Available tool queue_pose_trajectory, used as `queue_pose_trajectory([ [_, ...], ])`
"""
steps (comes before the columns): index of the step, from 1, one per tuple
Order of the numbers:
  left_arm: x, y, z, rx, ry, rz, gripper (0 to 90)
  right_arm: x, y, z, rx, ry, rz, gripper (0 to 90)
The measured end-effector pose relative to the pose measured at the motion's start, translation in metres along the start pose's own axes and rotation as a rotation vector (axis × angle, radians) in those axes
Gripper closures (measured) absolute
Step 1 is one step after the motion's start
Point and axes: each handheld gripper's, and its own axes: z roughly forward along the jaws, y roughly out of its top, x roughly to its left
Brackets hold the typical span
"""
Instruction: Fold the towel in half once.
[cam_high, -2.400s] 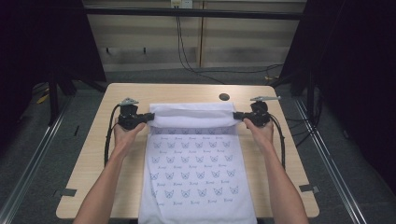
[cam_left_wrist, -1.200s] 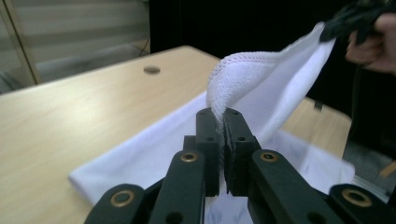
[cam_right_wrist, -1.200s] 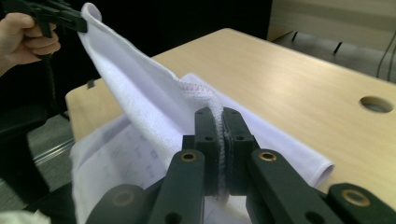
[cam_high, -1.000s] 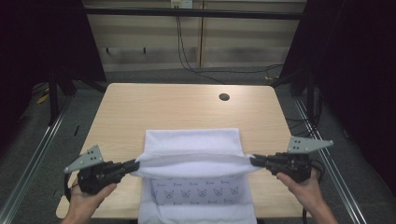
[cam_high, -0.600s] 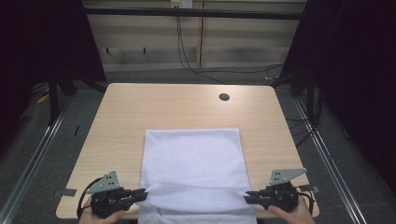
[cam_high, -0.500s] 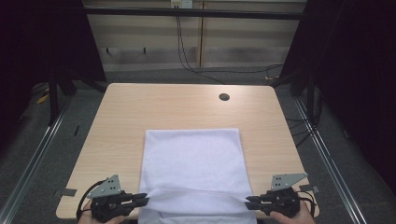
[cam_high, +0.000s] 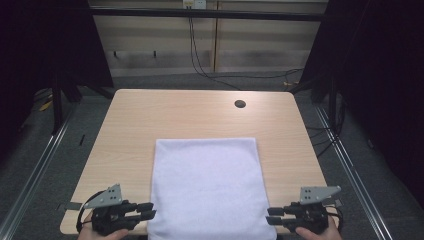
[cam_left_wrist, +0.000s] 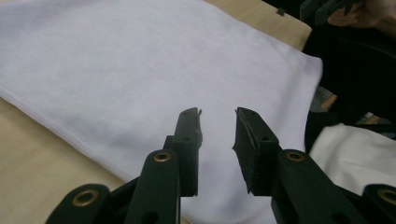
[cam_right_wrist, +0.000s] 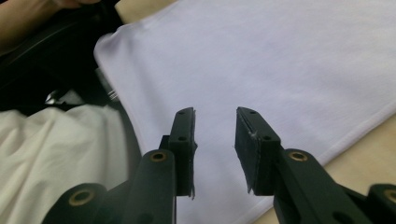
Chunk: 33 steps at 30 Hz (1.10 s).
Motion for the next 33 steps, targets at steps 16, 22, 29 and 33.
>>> queue_pose_trajectory([
  [16, 0.101, 0.046, 0.073, 0.046, 0.174, -0.159, 71.4, -0.096, 0.077, 0.084, 0.067, -0.227, 0.031, 64.2],
  [22, 0.125, 0.045, 0.094, 0.085, 0.29, -0.154, 68.4, -0.119, 0.09, 0.116, 0.096, -0.268, 0.041, 59.6],
  [29, 0.109, 0.032, 0.09, 0.108, 0.229, -0.109, 68.8, -0.107, 0.075, 0.112, 0.156, -0.275, 0.034, 59.3],
  [33, 0.095, 0.028, 0.087, 0.129, 0.21, -0.079, 69.0, -0.089, 0.062, 0.101, 0.165, -0.251, 0.034, 59.4],
])
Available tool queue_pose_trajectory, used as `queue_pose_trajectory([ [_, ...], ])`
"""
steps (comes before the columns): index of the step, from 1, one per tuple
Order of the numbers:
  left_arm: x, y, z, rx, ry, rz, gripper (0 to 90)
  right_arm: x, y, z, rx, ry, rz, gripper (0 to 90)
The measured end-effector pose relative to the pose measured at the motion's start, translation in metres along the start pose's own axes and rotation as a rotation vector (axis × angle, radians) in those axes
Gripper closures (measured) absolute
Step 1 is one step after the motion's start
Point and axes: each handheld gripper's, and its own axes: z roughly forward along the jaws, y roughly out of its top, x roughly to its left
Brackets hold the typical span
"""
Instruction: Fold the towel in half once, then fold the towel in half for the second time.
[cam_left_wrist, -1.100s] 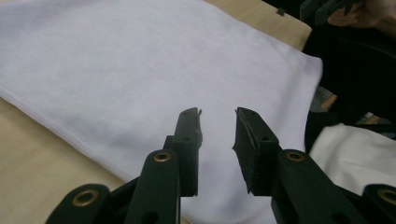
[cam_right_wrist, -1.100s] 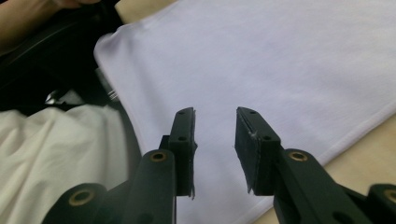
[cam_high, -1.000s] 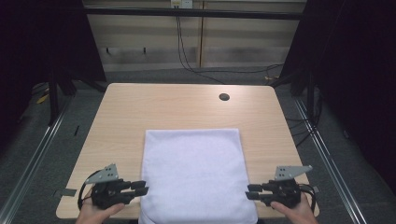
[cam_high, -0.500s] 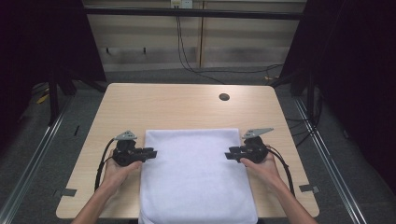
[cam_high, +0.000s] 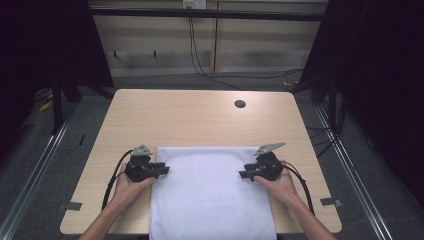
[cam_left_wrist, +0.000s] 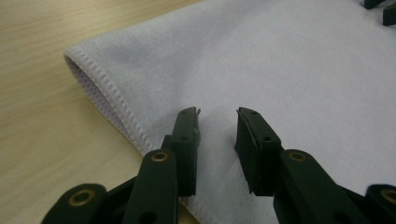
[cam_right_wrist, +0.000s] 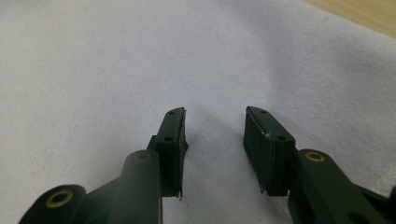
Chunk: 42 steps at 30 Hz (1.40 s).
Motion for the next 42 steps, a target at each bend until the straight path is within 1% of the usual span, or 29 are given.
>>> queue_pose_trajectory([
  [2, -0.005, -0.003, -0.003, 0.01, -0.015, 0.003, 67.9, 0.009, -0.004, -0.005, 0.034, -0.002, -0.014, 59.4],
  [4, -0.01, -0.005, -0.007, 0.015, -0.002, 0.022, 66.7, 0.015, -0.008, -0.01, 0.04, 0.007, -0.015, 58.8],
  [5, -0.012, -0.005, -0.008, 0.015, -0.004, 0.025, 65.1, 0.017, -0.008, -0.012, 0.031, 0.0, -0.024, 58.6],
  [6, -0.012, -0.004, -0.01, 0.018, -0.03, 0.028, 63.4, 0.016, -0.008, -0.015, 0.01, 0.002, -0.022, 57.8],
  [7, -0.01, -0.004, -0.011, 0.011, -0.036, 0.03, 62.9, 0.013, -0.005, -0.021, -0.021, 0.005, -0.018, 57.6],
  [8, -0.007, -0.002, -0.012, -0.005, -0.032, 0.02, 62.8, 0.01, -0.003, -0.024, -0.043, 0.004, -0.015, 57.4],
  [11, 0.007, 0.009, -0.018, -0.058, -0.005, -0.023, 61.2, -0.008, 0.008, -0.036, -0.1, -0.045, 0.006, 57.0],
  [12, 0.014, 0.014, -0.019, -0.085, 0.02, -0.031, 60.6, -0.015, 0.011, -0.038, -0.115, -0.067, 0.018, 56.4],
  [14, 0.022, 0.02, -0.02, -0.106, 0.065, -0.033, 60.5, -0.032, 0.016, -0.039, -0.137, -0.09, 0.046, 56.0],
  [15, 0.028, 0.023, -0.019, -0.098, 0.074, -0.037, 60.2, -0.037, 0.018, -0.039, -0.143, -0.095, 0.057, 55.9],
  [16, 0.034, 0.026, -0.016, -0.104, 0.076, -0.064, 59.8, -0.044, 0.019, -0.038, -0.149, -0.091, 0.067, 55.9],
  [17, 0.038, 0.026, -0.014, -0.114, 0.082, -0.066, 59.3, -0.052, 0.021, -0.035, -0.149, -0.104, 0.073, 55.9],
  [18, 0.043, 0.027, -0.012, -0.103, 0.079, -0.082, 59.3, -0.056, 0.022, -0.034, -0.149, -0.115, 0.077, 55.8],
  [20, 0.047, 0.028, -0.009, -0.083, 0.085, -0.074, 57.5, -0.067, 0.022, -0.029, -0.158, -0.103, 0.098, 55.8],
  [22, 0.05, 0.029, -0.007, -0.095, 0.084, -0.085, 56.9, -0.074, 0.02, -0.022, -0.149, -0.111, 0.11, 54.7],
  [23, 0.05, 0.03, -0.006, -0.103, 0.082, -0.089, 56.4, -0.075, 0.019, -0.019, -0.15, -0.115, 0.113, 54.7],
  [24, 0.051, 0.031, -0.005, -0.111, 0.08, -0.087, 55.6, -0.076, 0.018, -0.017, -0.146, -0.139, 0.11, 54.8],
  [25, 0.051, 0.031, -0.005, -0.109, 0.088, -0.083, 55.3, -0.077, 0.017, -0.015, -0.141, -0.122, 0.114, 55.5],
  [26, 0.053, 0.032, -0.003, -0.091, 0.091, -0.084, 54.3, -0.078, 0.017, -0.015, -0.145, -0.096, 0.117, 55.6],
  [29, 0.054, 0.032, -0.002, -0.092, 0.085, -0.092, 52.0, -0.073, 0.015, -0.018, -0.122, -0.055, 0.103, 55.6],
  [31, 0.055, 0.032, -0.001, -0.088, 0.078, -0.087, 50.8, -0.068, 0.011, -0.018, -0.096, -0.058, 0.098, 55.5],
  [33, 0.054, 0.032, 0.004, -0.074, 0.052, -0.087, 49.5, -0.068, 0.007, -0.016, -0.063, -0.069, 0.088, 55.5],
  [34, 0.052, 0.032, 0.006, -0.066, 0.06, -0.077, 49.0, -0.069, 0.004, -0.015, -0.061, -0.071, 0.092, 56.1],
  [36, 0.05, 0.031, 0.011, -0.044, 0.054, -0.063, 47.7, -0.072, 0.001, -0.014, -0.049, -0.056, 0.097, 59.9],
  [37, 0.05, 0.03, 0.012, -0.032, 0.057, -0.052, 47.3, -0.072, 0.001, -0.014, -0.046, -0.053, 0.102, 61.6],
  [38, 0.049, 0.03, 0.014, -0.023, 0.067, -0.055, 47.0, -0.072, 0.0, -0.014, -0.044, -0.057, 0.104, 63.1],
  [39, 0.051, 0.029, 0.016, -0.004, 0.064, -0.049, 46.6, -0.072, 0.0, -0.013, -0.048, -0.057, 0.107, 64.2],
  [41, 0.053, 0.027, 0.015, -0.02, 0.056, -0.049, 50.3, -0.071, 0.001, -0.012, -0.045, -0.053, 0.107, 67.5],
  [42, 0.054, 0.027, 0.015, -0.015, 0.034, -0.049, 54.4, -0.071, 0.001, -0.012, -0.045, -0.047, 0.108, 72.1],
])
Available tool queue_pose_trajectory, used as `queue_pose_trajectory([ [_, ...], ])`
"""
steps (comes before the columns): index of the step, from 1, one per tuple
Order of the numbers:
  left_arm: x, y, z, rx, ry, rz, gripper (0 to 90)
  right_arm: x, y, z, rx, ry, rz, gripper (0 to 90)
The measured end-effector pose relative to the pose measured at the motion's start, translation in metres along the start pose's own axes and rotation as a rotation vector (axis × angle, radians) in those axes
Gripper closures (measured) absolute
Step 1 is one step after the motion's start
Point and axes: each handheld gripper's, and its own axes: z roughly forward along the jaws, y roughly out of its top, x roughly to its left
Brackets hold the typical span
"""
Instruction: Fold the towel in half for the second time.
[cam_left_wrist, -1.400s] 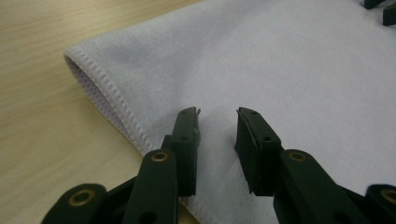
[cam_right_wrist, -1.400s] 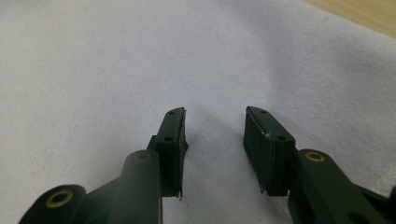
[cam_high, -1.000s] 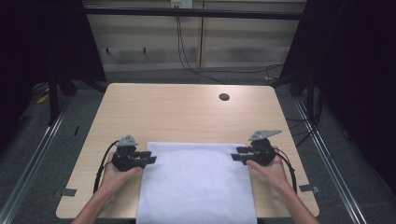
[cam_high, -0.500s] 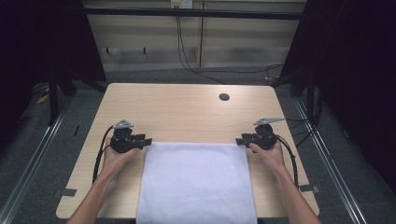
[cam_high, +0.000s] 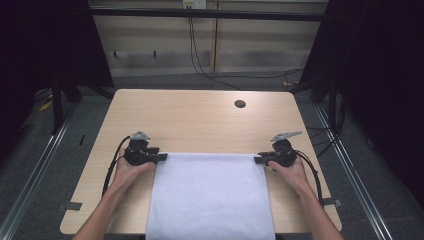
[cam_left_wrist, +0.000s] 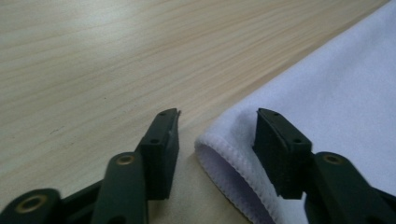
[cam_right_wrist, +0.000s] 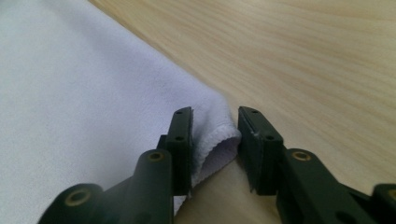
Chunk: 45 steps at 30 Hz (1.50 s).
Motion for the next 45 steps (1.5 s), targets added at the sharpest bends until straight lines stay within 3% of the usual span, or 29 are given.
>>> queue_pose_trajectory([
  [1, -0.001, -0.001, 0.0, 0.003, -0.002, 0.02, 61.3, 0.0, 0.0, 0.001, 0.006, 0.022, 0.011, 76.2],
  [4, -0.003, -0.001, -0.001, 0.023, -0.027, 0.03, 79.4, -0.001, 0.001, 0.002, -0.004, 0.041, 0.017, 83.3],
  [6, -0.003, -0.001, -0.003, 0.008, -0.03, 0.024, 84.0, -0.002, 0.004, 0.001, -0.016, 0.05, 0.025, 85.1],
  [7, -0.002, 0.0, -0.005, -0.003, -0.028, 0.026, 84.5, -0.002, 0.006, 0.0, -0.024, 0.046, 0.018, 85.5],
  [9, -0.001, 0.006, -0.015, -0.072, -0.04, -0.004, 85.3, -0.002, 0.012, -0.004, -0.038, 0.052, 0.02, 86.2],
  [13, 0.0, 0.025, -0.029, -0.119, -0.021, 0.014, 85.3, -0.001, 0.028, -0.016, -0.099, 0.043, 0.012, 86.5],
  [16, 0.004, 0.043, -0.036, -0.159, 0.001, 0.013, 85.3, 0.0, 0.048, -0.026, -0.135, 0.014, -0.011, 86.4],
  [20, 0.011, 0.068, -0.048, -0.252, 0.008, 0.0, 85.3, -0.002, 0.082, -0.043, -0.214, -0.016, -0.02, 86.4],
  [23, 0.013, 0.079, -0.054, -0.286, 0.003, -0.004, 85.3, -0.004, 0.096, -0.052, -0.248, -0.04, -0.009, 86.4],
  [26, 0.013, 0.087, -0.059, -0.299, 0.004, 0.003, 85.3, -0.005, 0.104, -0.057, -0.277, -0.029, -0.009, 86.5],
  [30, 0.006, 0.088, -0.065, -0.323, -0.025, 0.016, 85.3, -0.006, 0.106, -0.065, -0.317, -0.01, 0.0, 86.6],
  [33, -0.001, 0.083, -0.07, -0.315, -0.03, 0.041, 85.3, 0.0, 0.1, -0.071, -0.299, -0.005, -0.035, 86.6],
  [37, -0.014, 0.073, -0.083, -0.34, -0.053, 0.054, 85.3, 0.011, 0.088, -0.084, -0.294, 0.019, -0.079, 86.6],
  [45, -0.038, 0.063, -0.102, -0.337, -0.067, 0.104, 85.2, 0.026, 0.067, -0.104, -0.307, 0.053, -0.112, 86.5],
])
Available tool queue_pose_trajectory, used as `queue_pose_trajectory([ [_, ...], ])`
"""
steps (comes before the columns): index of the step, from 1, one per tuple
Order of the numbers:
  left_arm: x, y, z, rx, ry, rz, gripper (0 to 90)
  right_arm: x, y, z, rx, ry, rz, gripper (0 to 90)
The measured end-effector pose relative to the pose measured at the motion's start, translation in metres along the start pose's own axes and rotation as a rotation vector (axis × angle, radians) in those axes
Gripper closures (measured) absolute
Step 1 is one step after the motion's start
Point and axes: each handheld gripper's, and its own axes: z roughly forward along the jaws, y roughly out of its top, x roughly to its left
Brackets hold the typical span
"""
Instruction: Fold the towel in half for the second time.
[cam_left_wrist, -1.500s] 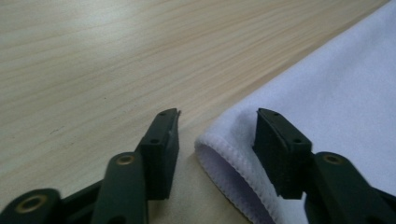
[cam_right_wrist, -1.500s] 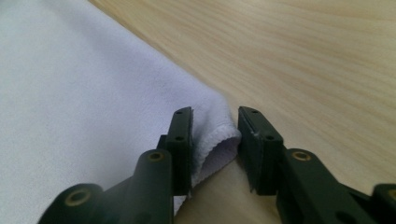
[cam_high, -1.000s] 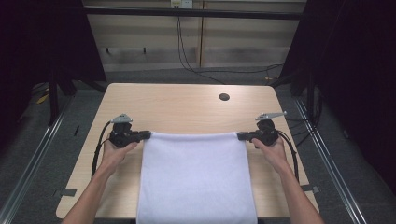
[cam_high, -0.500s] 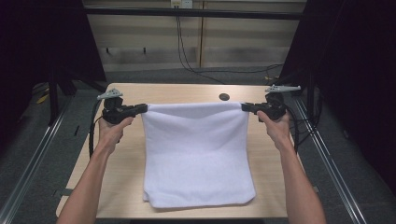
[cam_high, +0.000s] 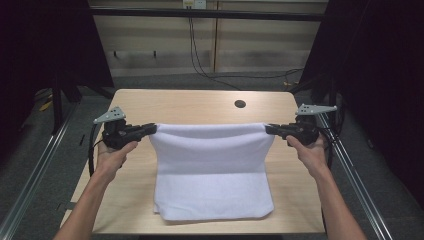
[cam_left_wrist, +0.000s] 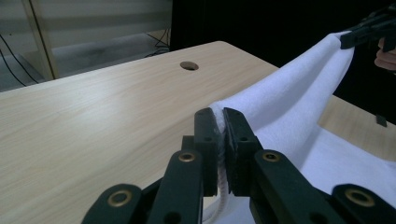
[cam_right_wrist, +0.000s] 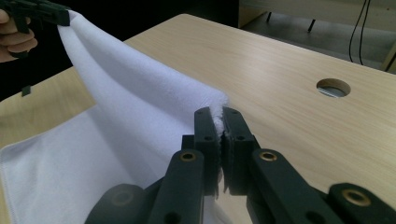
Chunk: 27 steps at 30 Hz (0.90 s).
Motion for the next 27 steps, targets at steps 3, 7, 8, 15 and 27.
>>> queue_pose_trajectory([
  [3, -0.007, 0.001, -0.008, -0.001, -0.009, 0.011, 85.2, 0.006, 0.0, -0.006, -0.011, 0.011, -0.011, 86.5],
  [7, -0.013, 0.0, -0.016, -0.011, -0.012, 0.005, 85.2, 0.014, 0.001, -0.013, -0.021, 0.02, -0.029, 86.5],
  [8, -0.014, 0.0, -0.018, -0.019, -0.019, -0.004, 85.2, 0.016, 0.001, -0.015, -0.027, 0.023, -0.031, 86.5],
  [15, -0.032, -0.014, -0.026, 0.004, -0.064, 0.007, 85.2, 0.029, -0.007, -0.027, -0.014, 0.033, -0.052, 86.5],
  [27, -0.044, -0.064, -0.026, 0.136, -0.1, -0.021, 84.9, 0.051, -0.065, -0.032, 0.028, 0.074, -0.026, 86.3],
])
